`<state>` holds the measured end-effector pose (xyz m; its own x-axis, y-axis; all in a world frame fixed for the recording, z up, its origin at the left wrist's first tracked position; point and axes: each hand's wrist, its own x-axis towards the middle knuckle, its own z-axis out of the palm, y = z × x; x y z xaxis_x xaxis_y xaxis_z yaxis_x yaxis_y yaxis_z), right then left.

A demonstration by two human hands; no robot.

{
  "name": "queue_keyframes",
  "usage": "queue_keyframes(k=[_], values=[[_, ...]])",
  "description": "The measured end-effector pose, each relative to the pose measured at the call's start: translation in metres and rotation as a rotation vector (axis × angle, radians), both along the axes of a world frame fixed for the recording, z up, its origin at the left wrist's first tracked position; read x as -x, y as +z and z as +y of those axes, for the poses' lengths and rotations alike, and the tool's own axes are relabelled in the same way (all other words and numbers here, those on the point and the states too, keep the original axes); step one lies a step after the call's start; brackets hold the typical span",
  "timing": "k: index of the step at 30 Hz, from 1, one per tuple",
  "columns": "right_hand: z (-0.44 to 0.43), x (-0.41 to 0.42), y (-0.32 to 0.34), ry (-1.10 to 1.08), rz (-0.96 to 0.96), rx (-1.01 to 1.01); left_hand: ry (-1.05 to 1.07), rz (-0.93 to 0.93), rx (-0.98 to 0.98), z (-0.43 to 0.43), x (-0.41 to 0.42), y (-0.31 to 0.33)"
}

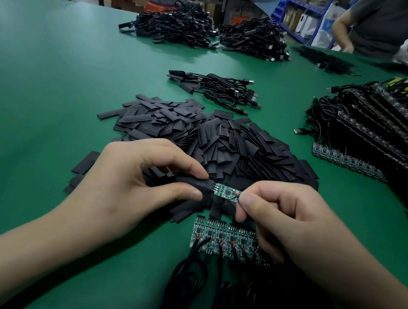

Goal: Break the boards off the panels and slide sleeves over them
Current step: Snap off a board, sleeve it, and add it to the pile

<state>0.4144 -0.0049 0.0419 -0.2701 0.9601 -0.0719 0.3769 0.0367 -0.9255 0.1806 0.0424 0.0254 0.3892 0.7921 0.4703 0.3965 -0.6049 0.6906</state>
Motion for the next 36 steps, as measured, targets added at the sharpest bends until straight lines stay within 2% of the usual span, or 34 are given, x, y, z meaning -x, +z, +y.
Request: queue_keyframes(k=[4, 11, 16, 20, 31, 36], values=[[0.0, 0.0, -0.002, -0.026, -0.151, -0.116, -0.012, -0.022, 0.098, 0.002, 0.001, -0.003], [0.001, -0.003, 0.001, -0.005, -0.082, -0.028, -0.037, -0.076, 0.243, 0.004, 0.003, -0.007], [0.0, -0.002, 0.004, 0.017, -0.046, 0.019, -0.029, -0.048, 0.198, 0.004, 0.003, -0.007], [-0.001, -0.002, 0.004, 0.016, -0.046, 0.039, -0.049, 0.031, 0.084, 0.003, 0.001, -0.006], [0.0, -0.002, 0.0, -0.022, -0.09, -0.025, -0.032, 0.089, -0.053, -0.006, -0.002, -0.001], [0.0, -0.003, 0.002, -0.007, 0.022, 0.108, -0.02, 0.187, -0.188, -0.008, -0.004, 0.003]])
